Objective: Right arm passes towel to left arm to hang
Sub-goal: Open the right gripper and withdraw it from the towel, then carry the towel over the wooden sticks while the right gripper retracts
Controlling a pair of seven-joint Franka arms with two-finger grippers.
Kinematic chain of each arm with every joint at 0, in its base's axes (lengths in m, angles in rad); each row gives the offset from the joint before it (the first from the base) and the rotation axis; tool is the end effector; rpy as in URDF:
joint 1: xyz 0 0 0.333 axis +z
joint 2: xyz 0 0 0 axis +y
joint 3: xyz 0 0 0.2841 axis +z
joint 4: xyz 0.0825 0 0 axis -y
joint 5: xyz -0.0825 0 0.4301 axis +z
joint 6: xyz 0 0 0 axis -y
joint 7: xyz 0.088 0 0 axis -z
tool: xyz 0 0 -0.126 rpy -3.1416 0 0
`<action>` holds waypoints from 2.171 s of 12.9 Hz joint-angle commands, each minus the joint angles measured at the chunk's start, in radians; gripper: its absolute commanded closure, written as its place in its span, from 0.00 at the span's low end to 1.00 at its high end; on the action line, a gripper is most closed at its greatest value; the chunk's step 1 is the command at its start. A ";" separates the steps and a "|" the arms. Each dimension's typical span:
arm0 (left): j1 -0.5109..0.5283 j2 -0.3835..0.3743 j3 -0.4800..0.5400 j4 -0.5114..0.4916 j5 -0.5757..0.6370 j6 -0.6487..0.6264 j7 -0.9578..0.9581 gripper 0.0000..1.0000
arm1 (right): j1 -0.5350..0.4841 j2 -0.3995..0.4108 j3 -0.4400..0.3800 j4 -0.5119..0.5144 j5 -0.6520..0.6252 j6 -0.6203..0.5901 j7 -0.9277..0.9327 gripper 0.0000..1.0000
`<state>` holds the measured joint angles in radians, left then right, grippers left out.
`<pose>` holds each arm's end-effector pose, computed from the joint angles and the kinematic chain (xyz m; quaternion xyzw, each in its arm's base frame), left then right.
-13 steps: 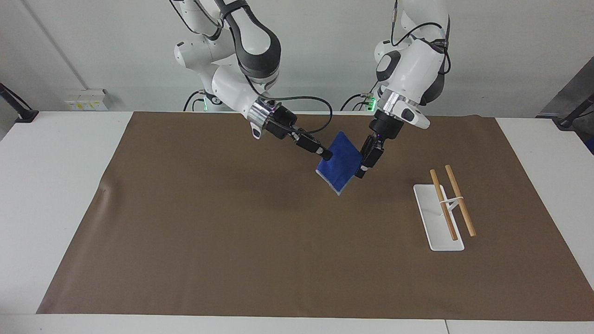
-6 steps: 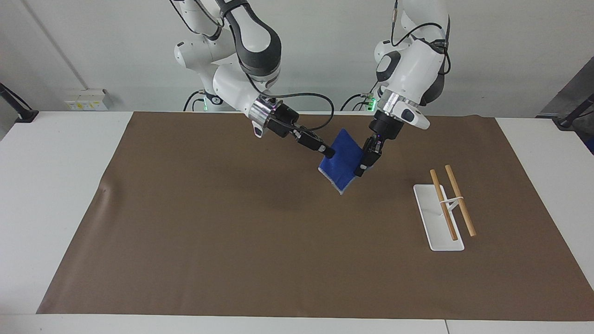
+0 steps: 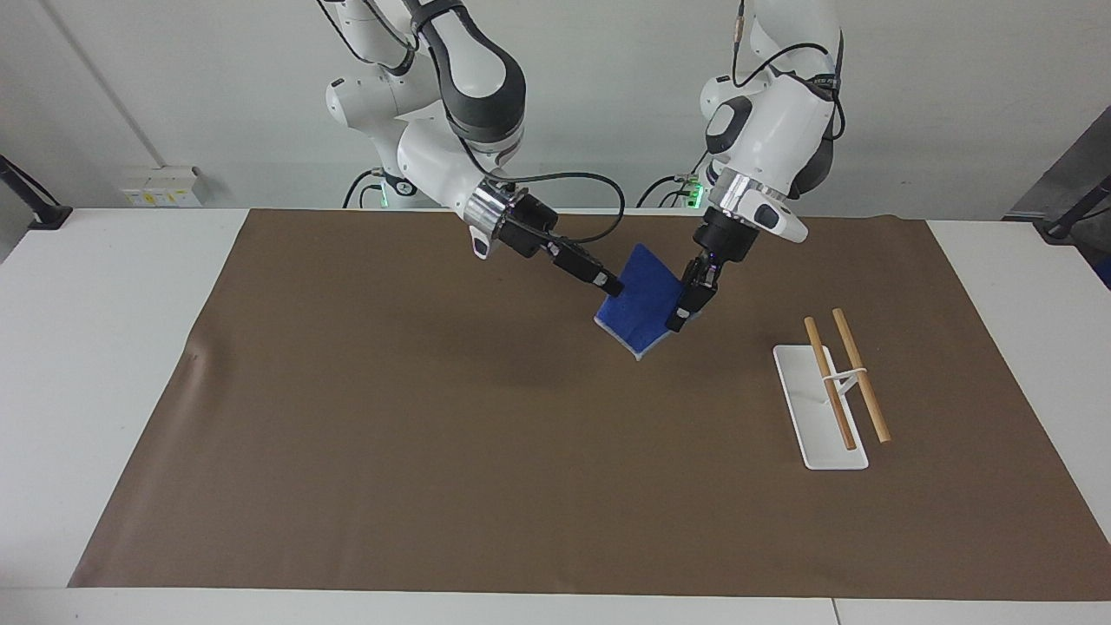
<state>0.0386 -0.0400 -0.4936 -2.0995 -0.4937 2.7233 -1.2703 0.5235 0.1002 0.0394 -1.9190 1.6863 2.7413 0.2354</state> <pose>0.5760 -0.2684 0.4402 0.7738 0.5262 0.0856 0.3420 0.5819 0.3291 0.4267 -0.7011 0.4326 -0.0149 0.5667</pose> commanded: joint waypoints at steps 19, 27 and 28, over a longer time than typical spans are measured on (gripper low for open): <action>0.040 0.108 0.346 -0.001 -0.016 0.059 0.465 1.00 | -0.441 -0.003 -0.012 0.098 -1.644 -0.533 -0.295 0.00; 0.043 0.109 0.443 0.007 -0.016 0.064 0.509 1.00 | -0.480 -0.128 -0.093 0.265 -1.717 -1.013 -0.206 0.00; 0.044 0.109 0.454 0.009 -0.016 0.064 0.523 1.00 | -0.520 -0.114 -0.078 0.340 -1.714 -1.104 -0.194 0.00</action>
<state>0.0845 0.0660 -0.0553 -2.0973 -0.4937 2.7738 -0.7850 0.0504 -0.0182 -0.0562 -1.6633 -0.0274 1.7487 0.0108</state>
